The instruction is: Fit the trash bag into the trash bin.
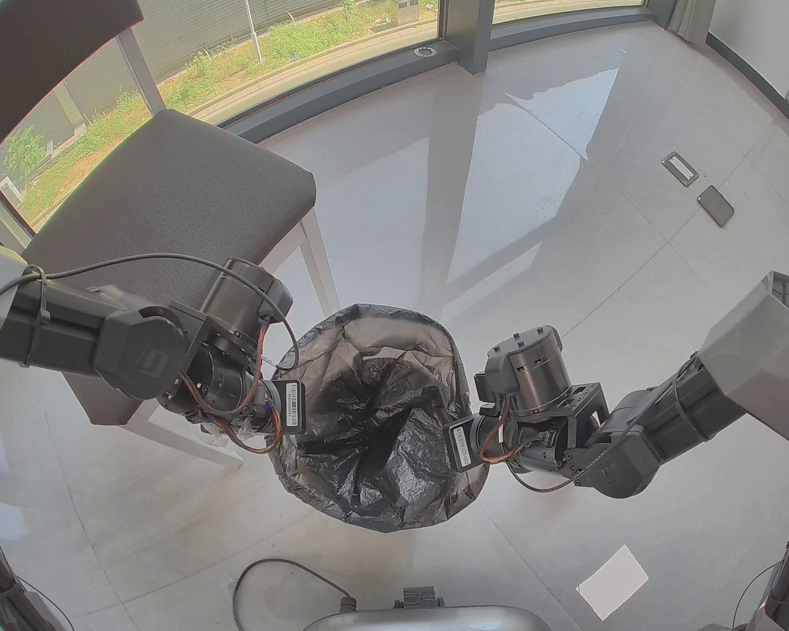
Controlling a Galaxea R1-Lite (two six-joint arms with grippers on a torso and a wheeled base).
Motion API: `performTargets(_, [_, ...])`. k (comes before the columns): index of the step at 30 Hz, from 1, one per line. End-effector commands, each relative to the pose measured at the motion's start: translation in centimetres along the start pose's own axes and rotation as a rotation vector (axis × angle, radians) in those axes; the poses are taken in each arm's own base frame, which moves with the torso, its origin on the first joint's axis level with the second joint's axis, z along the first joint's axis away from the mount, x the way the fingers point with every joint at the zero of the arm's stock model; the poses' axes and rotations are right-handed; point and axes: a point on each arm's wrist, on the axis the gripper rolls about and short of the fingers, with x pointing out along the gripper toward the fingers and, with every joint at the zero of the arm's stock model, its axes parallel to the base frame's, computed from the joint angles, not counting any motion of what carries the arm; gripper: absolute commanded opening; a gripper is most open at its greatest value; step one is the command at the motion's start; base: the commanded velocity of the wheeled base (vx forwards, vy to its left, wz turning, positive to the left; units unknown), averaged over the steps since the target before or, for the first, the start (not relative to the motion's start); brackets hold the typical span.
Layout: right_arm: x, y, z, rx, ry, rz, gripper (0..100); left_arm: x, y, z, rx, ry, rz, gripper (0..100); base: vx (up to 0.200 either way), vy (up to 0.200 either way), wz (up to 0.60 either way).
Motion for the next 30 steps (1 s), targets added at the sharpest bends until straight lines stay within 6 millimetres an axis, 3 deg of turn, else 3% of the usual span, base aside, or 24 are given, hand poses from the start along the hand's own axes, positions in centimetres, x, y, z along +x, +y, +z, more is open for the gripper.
performTargets(1, [0.5,-0.3,-0.6,0.004,0.022,-0.009,0,0.6,-1.3,0.7,-0.025,-0.042,-0.043,0,0.0,0.0,0.0])
performTargets(7, [-1.3,-1.7,-0.6,0.053,0.021,-0.034,0,3.1,-4.9,1.9,-0.017,-0.067,-0.095,0,0.0,0.0,0.0])
performTargets(11, [-2.9,-3.2,-1.6,0.083,0.049,-0.066,0,6.4,-7.6,2.4,-0.043,-0.056,-0.115,0,0.0,0.0,0.0])
performTargets(16, [-2.9,-4.1,-1.0,0.097,0.03,-0.082,0,7.8,-7.1,2.6,-0.11,-0.04,-0.092,0,0.0,0.0,0.0])
performTargets(20, [-1.9,-3.8,0.4,0.101,-0.012,-0.075,0,7.2,-4.6,3.2,-0.185,-0.046,-0.053,0,0.0,0.0,0.0])
performTargets(25, [0.7,-2.3,2.3,0.094,-0.065,-0.043,0,3.7,-1.1,3.9,-0.245,-0.092,-0.034,0,0.0,0.0,0.0])
performTargets(30, [1.7,-1.4,2.1,0.078,-0.059,-0.028,0,0.4,-0.3,3.5,-0.257,-0.129,-0.055,0,0.0,0.0,0.0])
